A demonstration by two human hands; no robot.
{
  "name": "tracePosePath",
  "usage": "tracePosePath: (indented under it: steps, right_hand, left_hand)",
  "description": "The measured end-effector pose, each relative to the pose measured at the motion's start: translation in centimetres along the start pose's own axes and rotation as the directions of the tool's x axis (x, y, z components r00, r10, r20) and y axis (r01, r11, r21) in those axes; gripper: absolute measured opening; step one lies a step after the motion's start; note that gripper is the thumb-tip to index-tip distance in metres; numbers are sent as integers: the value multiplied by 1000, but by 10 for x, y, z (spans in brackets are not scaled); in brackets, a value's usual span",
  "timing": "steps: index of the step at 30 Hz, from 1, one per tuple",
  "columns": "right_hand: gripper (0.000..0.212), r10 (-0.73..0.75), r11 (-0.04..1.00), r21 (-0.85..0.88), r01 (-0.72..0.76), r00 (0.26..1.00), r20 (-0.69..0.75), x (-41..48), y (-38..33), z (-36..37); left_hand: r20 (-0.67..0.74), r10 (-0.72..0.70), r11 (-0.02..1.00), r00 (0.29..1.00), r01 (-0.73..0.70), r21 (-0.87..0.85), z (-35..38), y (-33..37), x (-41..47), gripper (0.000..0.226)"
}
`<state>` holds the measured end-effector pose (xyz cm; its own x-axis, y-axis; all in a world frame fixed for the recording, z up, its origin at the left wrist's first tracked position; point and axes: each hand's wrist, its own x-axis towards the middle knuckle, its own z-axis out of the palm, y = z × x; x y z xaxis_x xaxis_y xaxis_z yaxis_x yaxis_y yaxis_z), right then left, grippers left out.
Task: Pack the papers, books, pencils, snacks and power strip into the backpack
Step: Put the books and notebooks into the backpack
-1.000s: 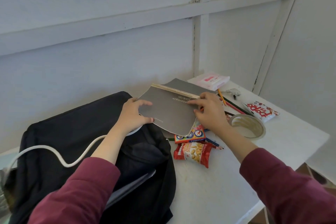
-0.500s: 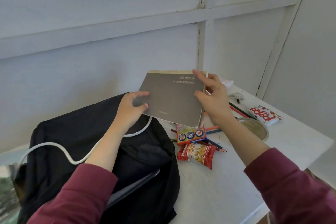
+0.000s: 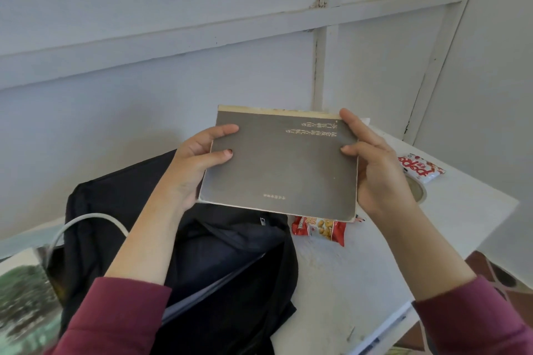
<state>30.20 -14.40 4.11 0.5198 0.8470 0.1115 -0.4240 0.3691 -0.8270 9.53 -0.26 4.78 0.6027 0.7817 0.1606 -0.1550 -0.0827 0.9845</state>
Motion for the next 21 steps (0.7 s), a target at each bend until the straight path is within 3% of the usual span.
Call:
tracePosePath:
  steps: [4,9,14,18,19,21]
  right_hand:
    - [53,98,992,-84,-90,990,100,-21,7,-10]
    - [56,267,954,-193,-230,943,199,-54,27,-22]
    - [63,348,937,-64,-343,919,187,-86,41,-22]
    - [61,345,936,27,-351,930,126,-112,56,-21]
    - [62,346,936,35,-351,933,97,-118,60,-22]
    - [62,347,937,35,-348,937,36,-130,68,-24]
  left_hand:
    - [-72,-25,998,997,21,-55,2,11,-19,45]
    - [-64,-27,998,998,30,47,1,17,-48,44]
    - [30,-67,983,997,60,174,-3,13,-77,45]
    - [19,-65,974,998,59,218,-2,6,-99,35]
    - [38,-78,968,996,66,242,-2,3,-107,37]
    - [109,-97,940,989,55,338,-6,-6,-127,66]
